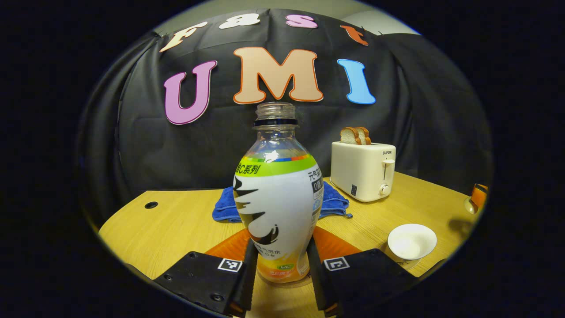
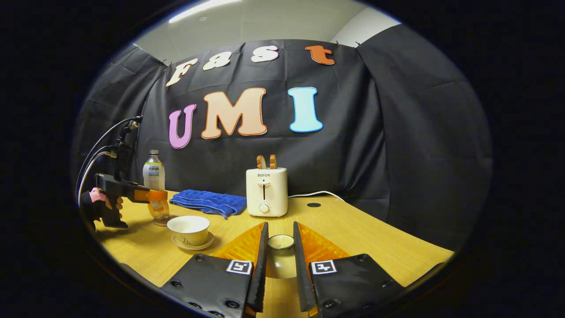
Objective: Open the teacup lid with one hand, grasp the water bottle and pour water into the teacup with the other hand; after pouring, place the water bottle on the coaster and then close the teacup lid.
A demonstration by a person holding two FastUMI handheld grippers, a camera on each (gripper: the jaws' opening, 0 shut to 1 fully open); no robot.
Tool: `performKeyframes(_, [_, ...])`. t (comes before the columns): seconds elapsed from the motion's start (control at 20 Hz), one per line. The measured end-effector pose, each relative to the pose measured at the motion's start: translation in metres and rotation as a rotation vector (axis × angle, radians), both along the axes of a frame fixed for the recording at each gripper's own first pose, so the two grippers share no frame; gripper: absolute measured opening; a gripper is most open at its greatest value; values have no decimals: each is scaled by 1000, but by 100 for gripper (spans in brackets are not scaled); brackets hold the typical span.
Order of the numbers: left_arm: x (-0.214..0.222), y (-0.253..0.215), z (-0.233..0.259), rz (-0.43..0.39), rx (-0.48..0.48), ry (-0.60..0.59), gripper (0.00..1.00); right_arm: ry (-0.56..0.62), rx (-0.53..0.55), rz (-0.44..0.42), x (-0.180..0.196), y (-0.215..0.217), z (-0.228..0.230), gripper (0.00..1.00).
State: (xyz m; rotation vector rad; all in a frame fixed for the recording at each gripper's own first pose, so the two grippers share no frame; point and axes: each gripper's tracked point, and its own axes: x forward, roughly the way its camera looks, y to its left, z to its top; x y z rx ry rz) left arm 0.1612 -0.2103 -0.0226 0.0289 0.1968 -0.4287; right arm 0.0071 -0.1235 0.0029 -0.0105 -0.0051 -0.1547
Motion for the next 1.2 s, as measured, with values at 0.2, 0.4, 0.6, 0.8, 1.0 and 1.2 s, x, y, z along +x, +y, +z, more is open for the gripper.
performKeyframes(0.2, [3,0,-5,3,4,3,53,0,0,-1,1,0,0,34])
performKeyframes(0.4, [4,-2,-10,-2,10,12,54,0,0,-3,0,-1,1,34])
performKeyframes(0.6, [7,-3,-11,-2,6,8,59,0,0,-4,1,-1,0,34])
performKeyframes(0.8, [6,-1,-11,-1,12,11,66,0,0,-8,0,-1,0,34])
performKeyframes(1.0, [3,0,-8,-1,-10,3,87,0,0,-9,0,-2,0,34])
performKeyframes(1.2, [-8,5,-10,12,-13,12,94,0,0,-9,0,-1,1,34])
